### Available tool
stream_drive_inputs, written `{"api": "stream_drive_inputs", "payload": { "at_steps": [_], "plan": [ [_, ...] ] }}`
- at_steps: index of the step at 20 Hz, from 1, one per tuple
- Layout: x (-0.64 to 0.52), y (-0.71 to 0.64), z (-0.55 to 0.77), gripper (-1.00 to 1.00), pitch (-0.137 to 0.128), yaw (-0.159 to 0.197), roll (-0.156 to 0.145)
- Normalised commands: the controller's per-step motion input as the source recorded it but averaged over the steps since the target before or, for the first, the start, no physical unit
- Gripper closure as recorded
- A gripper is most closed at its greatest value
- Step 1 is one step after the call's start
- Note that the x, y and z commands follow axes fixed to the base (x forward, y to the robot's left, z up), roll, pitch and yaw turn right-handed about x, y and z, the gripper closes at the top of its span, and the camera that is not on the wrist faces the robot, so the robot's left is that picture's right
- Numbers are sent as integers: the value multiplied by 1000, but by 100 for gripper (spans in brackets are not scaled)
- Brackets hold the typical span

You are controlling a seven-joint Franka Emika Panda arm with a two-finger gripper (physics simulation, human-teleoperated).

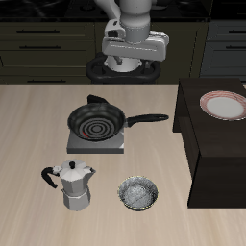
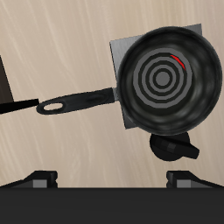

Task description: Place the frypan on the top layer of the shelf

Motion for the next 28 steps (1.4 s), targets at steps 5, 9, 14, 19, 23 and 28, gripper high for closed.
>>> {"api": "stream_drive_inputs", "payload": {
  "at_steps": [5,9,14,19,23,28],
  "plan": [
    [158,98,-5,-100,10,-153,-18],
    [93,43,-27,-100,16,-176,6],
    [33,153,-90,-100,-8,-85,2],
    [6,15,28,-100,-29,-118,31],
    [20,-39,44,-100,-16,-152,15],
    [-1,-81,-9,-100,14,-146,-15]
  ]
}}
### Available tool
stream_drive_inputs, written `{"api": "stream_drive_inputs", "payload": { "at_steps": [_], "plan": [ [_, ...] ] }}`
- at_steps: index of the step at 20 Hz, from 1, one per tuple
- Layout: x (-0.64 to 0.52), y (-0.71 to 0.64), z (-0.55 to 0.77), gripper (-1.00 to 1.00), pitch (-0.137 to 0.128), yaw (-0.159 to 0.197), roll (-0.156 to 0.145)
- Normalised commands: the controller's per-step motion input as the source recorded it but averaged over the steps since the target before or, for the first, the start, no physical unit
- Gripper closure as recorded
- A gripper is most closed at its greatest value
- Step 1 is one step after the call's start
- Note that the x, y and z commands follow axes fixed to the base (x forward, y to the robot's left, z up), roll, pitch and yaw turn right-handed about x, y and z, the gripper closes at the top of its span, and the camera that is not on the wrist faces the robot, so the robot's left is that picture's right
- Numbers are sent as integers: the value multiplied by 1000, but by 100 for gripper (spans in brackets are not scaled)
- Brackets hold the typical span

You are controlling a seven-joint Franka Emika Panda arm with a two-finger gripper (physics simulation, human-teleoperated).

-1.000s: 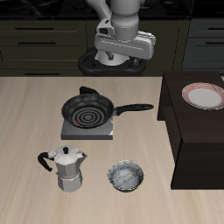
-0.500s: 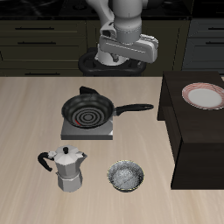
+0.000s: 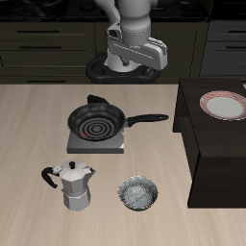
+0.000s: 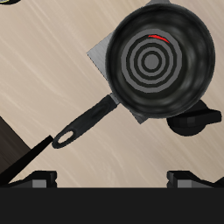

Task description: Place the frypan on the top layer of the shelf

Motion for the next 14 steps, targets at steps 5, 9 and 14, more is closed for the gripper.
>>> {"api": "stream_drive_inputs", "payload": {
  "at_steps": [5,9,14],
  "plan": [
    [88,-93,-147,-100,30,-197,-29],
    [18,4,-65,-100,-10,-154,17],
    [33,98,-229,-100,55,-136,18]
  ]
}}
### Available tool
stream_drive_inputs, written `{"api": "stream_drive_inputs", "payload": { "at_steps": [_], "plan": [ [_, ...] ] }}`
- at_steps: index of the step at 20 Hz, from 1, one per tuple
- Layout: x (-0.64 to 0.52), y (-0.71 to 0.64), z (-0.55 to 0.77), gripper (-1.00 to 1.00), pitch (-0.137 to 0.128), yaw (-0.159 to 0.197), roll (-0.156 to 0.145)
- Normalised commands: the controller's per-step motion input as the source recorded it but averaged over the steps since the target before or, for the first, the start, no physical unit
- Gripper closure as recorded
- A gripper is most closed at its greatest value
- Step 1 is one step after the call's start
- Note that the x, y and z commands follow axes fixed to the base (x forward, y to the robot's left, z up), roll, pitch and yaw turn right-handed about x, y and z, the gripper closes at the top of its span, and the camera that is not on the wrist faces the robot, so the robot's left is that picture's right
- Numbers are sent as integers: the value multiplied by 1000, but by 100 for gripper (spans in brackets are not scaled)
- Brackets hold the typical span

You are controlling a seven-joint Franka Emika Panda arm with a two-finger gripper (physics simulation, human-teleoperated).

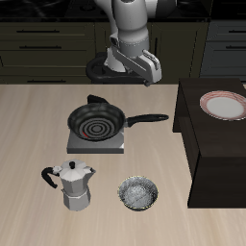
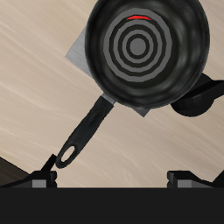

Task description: Place the frypan on the top layer of the shelf

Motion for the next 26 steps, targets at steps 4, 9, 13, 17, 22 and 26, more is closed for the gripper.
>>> {"api": "stream_drive_inputs", "payload": {
  "at_steps": [4,9,13,17,22,26],
  "plan": [
    [-38,152,-146,-100,16,-193,54],
    [-19,106,-31,-100,-17,-108,57],
    [-11,24,15,-100,-40,-154,14],
    [26,60,18,-100,-31,-61,14],
    [-12,133,78,-100,-20,-19,21],
    [12,7,-14,-100,10,-38,2]
  ]
}}
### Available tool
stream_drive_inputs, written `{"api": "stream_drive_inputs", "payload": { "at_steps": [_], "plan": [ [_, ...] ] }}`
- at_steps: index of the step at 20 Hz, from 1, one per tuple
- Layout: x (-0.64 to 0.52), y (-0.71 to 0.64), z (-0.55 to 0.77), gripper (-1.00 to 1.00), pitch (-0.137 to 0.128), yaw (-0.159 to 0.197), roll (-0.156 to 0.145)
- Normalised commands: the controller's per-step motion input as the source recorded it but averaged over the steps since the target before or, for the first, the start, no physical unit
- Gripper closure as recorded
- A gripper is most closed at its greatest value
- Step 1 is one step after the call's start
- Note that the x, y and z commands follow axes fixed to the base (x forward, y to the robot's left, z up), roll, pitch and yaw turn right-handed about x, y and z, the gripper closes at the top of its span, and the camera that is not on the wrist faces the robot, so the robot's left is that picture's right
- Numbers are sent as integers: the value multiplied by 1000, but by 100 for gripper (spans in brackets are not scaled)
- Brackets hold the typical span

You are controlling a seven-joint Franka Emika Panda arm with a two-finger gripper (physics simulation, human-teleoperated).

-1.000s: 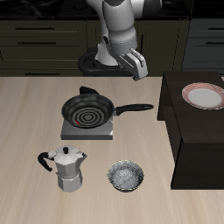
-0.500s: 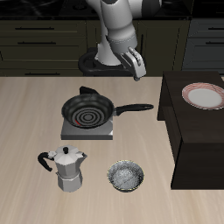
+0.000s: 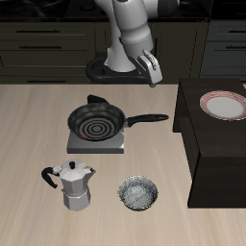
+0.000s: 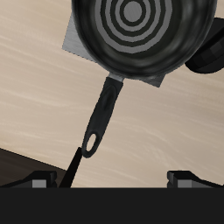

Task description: Place the frypan on the top layer of the shelf

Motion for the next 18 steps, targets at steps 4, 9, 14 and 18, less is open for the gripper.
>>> {"api": "stream_drive_inputs", "payload": {
  "at_steps": [4,9,14,18],
  "plan": [
    [29,-31,-119,-100,1,-42,-15],
    [63,-56,-214,-100,8,-43,-22],
    [52,56,-155,-100,-4,-9,-10],
    [65,79,-293,-100,39,-33,-2]
  ]
}}
